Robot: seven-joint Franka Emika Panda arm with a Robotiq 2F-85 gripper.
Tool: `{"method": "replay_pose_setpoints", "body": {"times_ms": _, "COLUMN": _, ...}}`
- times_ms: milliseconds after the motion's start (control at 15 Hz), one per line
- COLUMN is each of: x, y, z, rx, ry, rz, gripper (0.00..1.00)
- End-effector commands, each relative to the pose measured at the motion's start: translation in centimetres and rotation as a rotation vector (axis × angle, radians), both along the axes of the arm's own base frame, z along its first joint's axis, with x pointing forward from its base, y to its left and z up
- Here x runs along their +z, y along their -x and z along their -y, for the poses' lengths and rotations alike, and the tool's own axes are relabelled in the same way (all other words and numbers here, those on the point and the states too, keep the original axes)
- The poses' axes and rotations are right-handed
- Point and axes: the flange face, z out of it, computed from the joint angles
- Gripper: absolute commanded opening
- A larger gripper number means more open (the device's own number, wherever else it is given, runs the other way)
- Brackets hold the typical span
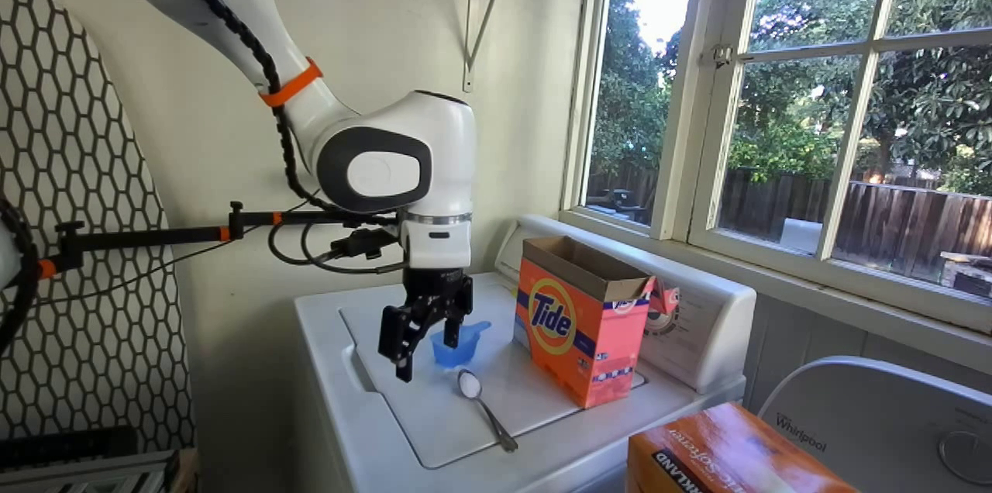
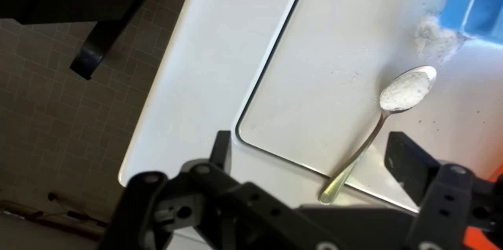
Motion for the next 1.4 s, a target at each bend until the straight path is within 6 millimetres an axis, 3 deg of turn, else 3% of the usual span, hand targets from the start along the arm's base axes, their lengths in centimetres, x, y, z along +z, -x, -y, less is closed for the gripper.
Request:
{"method": "replay_pose_setpoints", "body": {"times_ms": 0, "x": -1.9, "y": -1.0, "z": -1.4, "rx": -0.058, "ry": -0.003, "rz": -0.011, "gripper": 1.0}}
{"method": "replay_pose_setpoints", "body": {"times_ms": 200, "x": -2.8, "y": -2.1, "z": -2.3, "rx": -0.071, "ry": -0.014, "rz": -0.004, "gripper": 1.0}}
{"method": "replay_pose_setpoints", "body": {"times_ms": 267, "x": -1.9, "y": -1.2, "z": -1.3, "rx": -0.052, "ry": -0.012, "rz": -0.01, "gripper": 1.0}}
{"method": "replay_pose_setpoints", "body": {"times_ms": 600, "x": -2.0, "y": -1.5, "z": -1.2, "rx": -0.057, "ry": -0.016, "rz": -0.011, "gripper": 1.0}}
{"method": "replay_pose_setpoints", "body": {"times_ms": 1333, "x": -2.0, "y": -2.1, "z": -0.8, "rx": -0.286, "ry": -0.065, "rz": 0.018, "gripper": 1.0}}
